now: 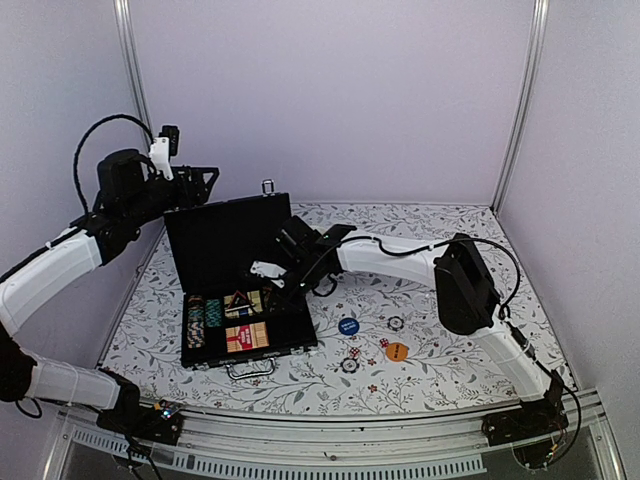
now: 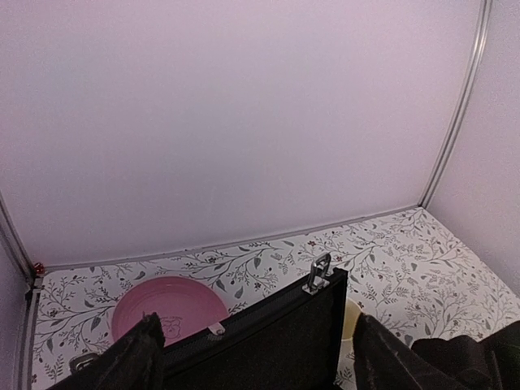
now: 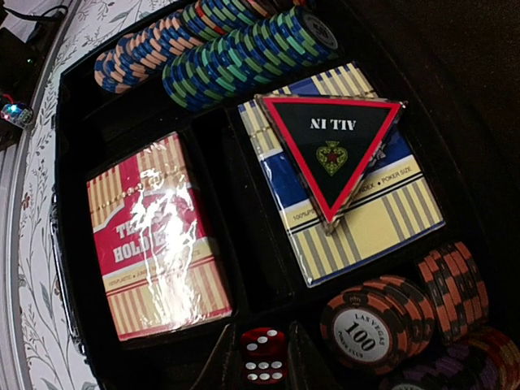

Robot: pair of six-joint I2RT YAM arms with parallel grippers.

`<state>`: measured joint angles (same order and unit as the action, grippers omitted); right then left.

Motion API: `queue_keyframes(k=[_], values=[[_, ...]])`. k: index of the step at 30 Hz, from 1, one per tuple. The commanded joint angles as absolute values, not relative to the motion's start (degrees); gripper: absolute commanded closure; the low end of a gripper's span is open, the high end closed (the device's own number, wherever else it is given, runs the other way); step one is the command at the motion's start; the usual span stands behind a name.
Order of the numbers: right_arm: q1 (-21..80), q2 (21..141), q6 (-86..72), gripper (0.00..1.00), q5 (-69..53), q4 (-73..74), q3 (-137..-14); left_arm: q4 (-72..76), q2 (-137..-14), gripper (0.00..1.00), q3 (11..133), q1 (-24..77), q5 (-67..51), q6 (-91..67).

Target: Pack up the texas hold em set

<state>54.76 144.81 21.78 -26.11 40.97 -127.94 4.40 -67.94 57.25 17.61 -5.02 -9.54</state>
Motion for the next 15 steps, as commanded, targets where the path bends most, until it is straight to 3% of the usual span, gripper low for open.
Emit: queue_keyframes(k=[1, 15], values=[[54.89, 147.8, 18.49, 0.97, -27.65, 38.28, -131.88, 5.09, -66.6, 0.2, 57.74, 17.29, -5.75, -9.84], [55.99, 150.7, 17.33, 0.97, -28.15, 35.1, -132.34, 5.1, -66.18, 0.2, 57.79, 17.3, -5.89, -9.84]])
